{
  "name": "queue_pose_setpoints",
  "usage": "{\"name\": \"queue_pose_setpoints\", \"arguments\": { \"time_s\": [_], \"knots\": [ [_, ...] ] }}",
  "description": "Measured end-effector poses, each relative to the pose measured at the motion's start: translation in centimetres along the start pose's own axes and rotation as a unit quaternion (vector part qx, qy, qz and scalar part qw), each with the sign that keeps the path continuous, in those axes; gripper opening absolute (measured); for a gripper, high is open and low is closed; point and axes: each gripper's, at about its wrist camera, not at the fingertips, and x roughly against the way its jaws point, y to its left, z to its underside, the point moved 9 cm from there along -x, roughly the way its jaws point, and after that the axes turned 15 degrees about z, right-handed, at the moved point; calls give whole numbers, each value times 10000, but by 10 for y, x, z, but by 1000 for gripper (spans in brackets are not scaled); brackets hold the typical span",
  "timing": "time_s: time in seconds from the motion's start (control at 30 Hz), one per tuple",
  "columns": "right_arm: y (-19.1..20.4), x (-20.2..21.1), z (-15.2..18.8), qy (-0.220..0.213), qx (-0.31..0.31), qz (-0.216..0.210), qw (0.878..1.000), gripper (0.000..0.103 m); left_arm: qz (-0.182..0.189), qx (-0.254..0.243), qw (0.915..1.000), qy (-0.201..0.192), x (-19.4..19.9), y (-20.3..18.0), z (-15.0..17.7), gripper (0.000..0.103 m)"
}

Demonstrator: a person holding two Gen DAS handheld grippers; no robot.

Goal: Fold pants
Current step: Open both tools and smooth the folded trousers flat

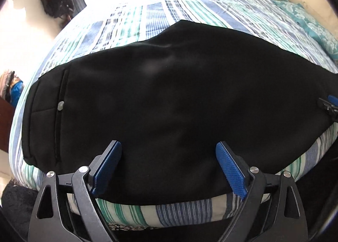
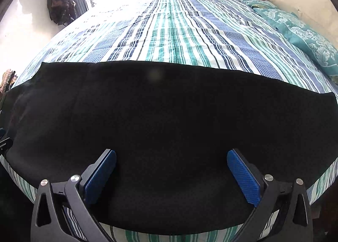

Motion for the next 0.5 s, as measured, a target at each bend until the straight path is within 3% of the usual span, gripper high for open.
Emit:
{"name": "queue_pose_setpoints", "arguments": {
  "time_s": [0.17,0.27,0.37,0.5],
  "knots": [
    [0,0,0,4,5,-3,10000,103,9,197,9997,-159,9,1,2,91],
    [1,0,1,-9,2,2,10000,103,103,442,9977,-512,25,6,-9,91],
    [1,0,1,-21,5,14,10000,103,-164,614,9943,-858,38,26,-26,91],
    [1,0,1,-24,5,13,10000,103,-403,1178,9868,-1037,39,67,-39,91]
  ]
}}
